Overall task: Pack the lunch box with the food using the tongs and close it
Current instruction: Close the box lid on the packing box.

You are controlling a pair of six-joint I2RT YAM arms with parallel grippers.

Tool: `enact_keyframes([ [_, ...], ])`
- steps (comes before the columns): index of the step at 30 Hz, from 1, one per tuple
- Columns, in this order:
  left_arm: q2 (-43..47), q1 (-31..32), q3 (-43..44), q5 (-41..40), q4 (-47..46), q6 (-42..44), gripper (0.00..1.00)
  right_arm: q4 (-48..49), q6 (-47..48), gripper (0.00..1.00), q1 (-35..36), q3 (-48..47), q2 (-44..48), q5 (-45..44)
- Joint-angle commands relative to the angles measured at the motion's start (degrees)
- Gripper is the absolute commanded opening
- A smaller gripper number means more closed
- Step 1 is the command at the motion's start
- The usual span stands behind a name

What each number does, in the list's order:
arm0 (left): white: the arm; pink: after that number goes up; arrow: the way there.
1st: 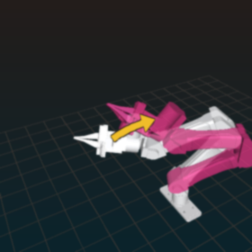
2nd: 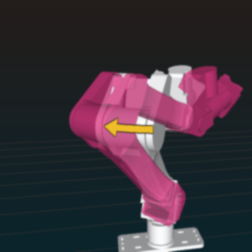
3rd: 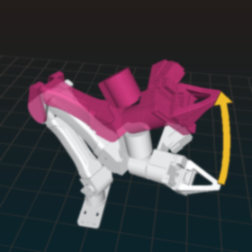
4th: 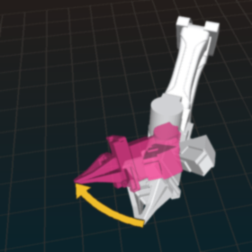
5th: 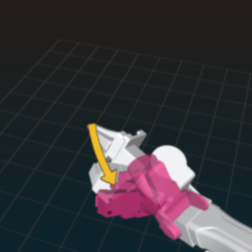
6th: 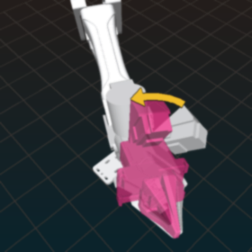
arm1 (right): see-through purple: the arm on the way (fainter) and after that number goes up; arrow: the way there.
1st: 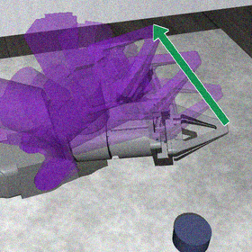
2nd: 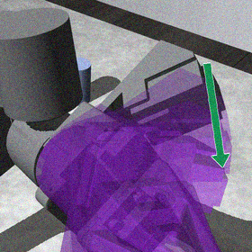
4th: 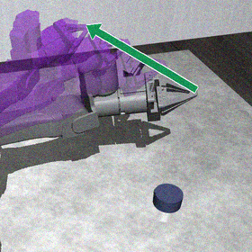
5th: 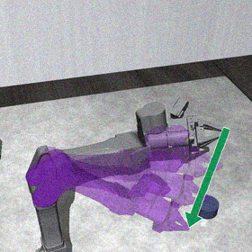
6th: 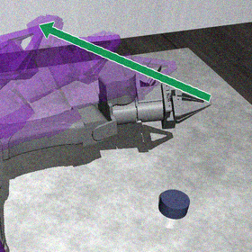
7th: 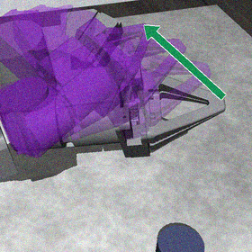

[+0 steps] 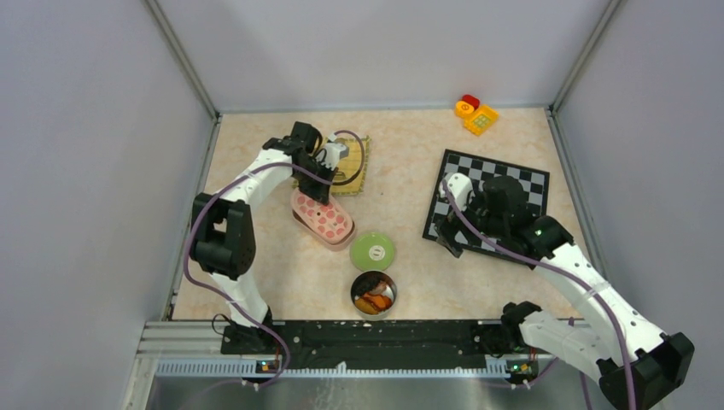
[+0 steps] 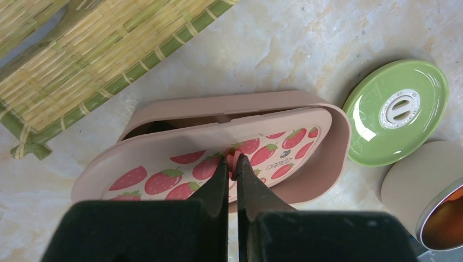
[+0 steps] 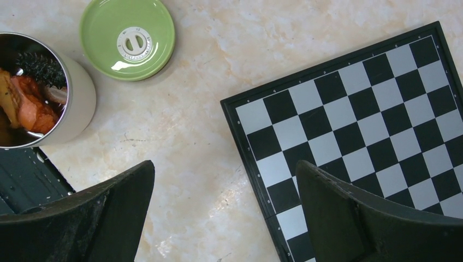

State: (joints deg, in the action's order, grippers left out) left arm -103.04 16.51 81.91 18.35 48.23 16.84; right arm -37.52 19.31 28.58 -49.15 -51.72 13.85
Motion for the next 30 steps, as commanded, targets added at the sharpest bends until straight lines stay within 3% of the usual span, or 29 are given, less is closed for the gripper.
enact_keyframes([
  [1, -0.9, -0.9, 0.6, 0.8, -1.3, -1.0, 0.00, 1.7, -0.9, 0.98, -0.9, 0.2, 0.9, 1.4],
  [13, 3.7, -1.6, 6.9, 4.4, 6.0, -1.6, 0.00, 1.5, -0.9, 0.98, -0.9, 1.5, 1.2, 1.9],
  [30, 9.3, -1.5, 3.2, 9.7, 11.5, 1.0, 0.00, 1.8, -0.7, 0.98, -0.9, 2.3, 1.4, 2.1],
])
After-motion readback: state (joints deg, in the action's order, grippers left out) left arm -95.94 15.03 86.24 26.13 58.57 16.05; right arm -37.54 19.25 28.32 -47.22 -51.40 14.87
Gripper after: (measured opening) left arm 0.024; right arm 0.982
